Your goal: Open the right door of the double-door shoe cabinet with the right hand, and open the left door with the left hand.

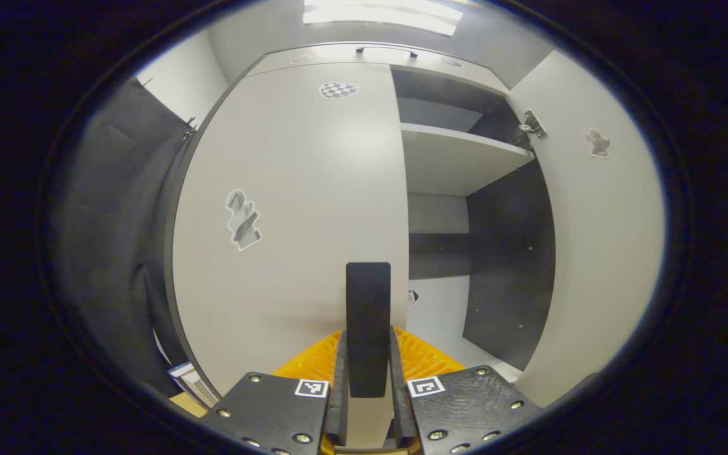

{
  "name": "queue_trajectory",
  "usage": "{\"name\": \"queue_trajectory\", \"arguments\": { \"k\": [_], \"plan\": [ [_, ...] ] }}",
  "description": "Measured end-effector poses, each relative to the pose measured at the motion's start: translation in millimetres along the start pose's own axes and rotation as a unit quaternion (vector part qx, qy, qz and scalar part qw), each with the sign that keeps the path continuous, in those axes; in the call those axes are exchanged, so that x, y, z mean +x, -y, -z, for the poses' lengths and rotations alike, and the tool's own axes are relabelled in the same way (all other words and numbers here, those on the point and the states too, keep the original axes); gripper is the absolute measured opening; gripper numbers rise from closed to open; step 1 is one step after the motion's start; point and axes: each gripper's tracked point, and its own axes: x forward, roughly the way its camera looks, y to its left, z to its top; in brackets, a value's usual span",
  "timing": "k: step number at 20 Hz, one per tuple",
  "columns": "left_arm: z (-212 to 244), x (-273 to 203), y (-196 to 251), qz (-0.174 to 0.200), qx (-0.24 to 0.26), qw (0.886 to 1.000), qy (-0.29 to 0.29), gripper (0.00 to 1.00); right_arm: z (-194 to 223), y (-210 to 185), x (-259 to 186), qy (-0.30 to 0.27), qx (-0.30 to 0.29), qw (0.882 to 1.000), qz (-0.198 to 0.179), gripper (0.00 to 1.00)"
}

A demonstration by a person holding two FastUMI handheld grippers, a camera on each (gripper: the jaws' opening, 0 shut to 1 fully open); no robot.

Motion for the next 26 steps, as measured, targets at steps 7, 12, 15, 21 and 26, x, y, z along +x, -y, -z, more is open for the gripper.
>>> {"name": "queue_trajectory", "arguments": {
  "k": [7, 12, 15, 21, 26],
  "plan": [
    [7, -3, -2, -0.007, 0.009, 1.000, -0.025, 0.19, 4, -14, 7, -0.003, -0.010, 1.000, -0.026, 0.93],
    [1, -22, -2, 0.023, -0.011, 0.999, -0.035, 0.19, -2, -25, 15, 0.000, 0.007, 0.999, -0.042, 0.93],
    [-8, -38, -6, 0.034, -0.003, 0.999, -0.040, 0.18, -8, -39, 20, 0.006, 0.018, 0.998, -0.055, 0.93],
    [-2, -73, -46, 0.038, -0.010, 0.998, -0.043, 0.18, -22, -60, 16, 0.023, 0.004, 0.997, -0.074, 0.99],
    [4, -97, -67, 0.045, -0.015, 0.998, -0.044, 0.18, -34, -68, 12, 0.032, -0.011, 0.997, -0.071, 0.92]
  ]
}}
